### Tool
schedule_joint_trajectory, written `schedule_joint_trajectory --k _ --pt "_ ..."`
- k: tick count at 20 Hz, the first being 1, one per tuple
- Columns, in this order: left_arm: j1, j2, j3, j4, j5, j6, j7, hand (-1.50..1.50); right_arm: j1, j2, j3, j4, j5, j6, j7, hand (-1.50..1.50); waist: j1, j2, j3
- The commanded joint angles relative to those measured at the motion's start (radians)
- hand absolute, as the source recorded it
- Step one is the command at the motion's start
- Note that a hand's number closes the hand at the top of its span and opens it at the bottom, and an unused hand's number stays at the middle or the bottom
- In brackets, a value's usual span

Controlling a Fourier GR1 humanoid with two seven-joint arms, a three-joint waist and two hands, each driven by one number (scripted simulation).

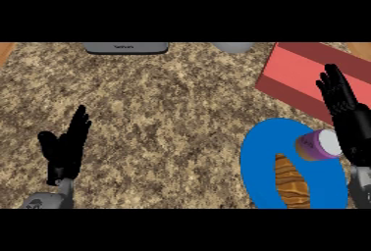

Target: Pick the croissant from the plate and place it in the cardboard box

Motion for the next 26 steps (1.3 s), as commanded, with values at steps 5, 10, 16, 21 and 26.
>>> schedule_joint_trajectory --k 5,10,16,21,26 --pt "-0.097 0.155 -0.064 -0.107 -0.1 -0.169 -0.138 0.0 -0.039 -0.185 -0.187 -0.199 -0.152 0.169 -0.004 -1.5 -0.04 -0.055 0.018" --pt "-0.099 0.207 -0.076 -0.168 -0.073 -0.286 -0.174 0.0 0.178 -0.374 -0.324 -0.161 -0.117 0.364 -0.141 -1.5 -0.029 -0.039 0.019" --pt "-0.149 0.178 -0.074 -0.123 -0.088 -0.292 -0.186 0.0 0.302 -0.443 -0.4 -0.109 0.066 0.525 -0.511 -1.5 -0.021 -0.033 0.019" --pt "-0.168 0.162 -0.082 -0.112 -0.112 -0.309 -0.186 0.0 0.348 -0.498 -0.398 -0.231 0.199 0.536 -0.457 -1.5 -0.003 -0.032 0.017" --pt "-0.143 0.193 -0.038 -0.111 -0.088 -0.334 -0.215 0.0 0.423 -0.61 -0.335 -0.391 0.377 0.588 -0.341 -1.5 -0.006 -0.034 0.015"
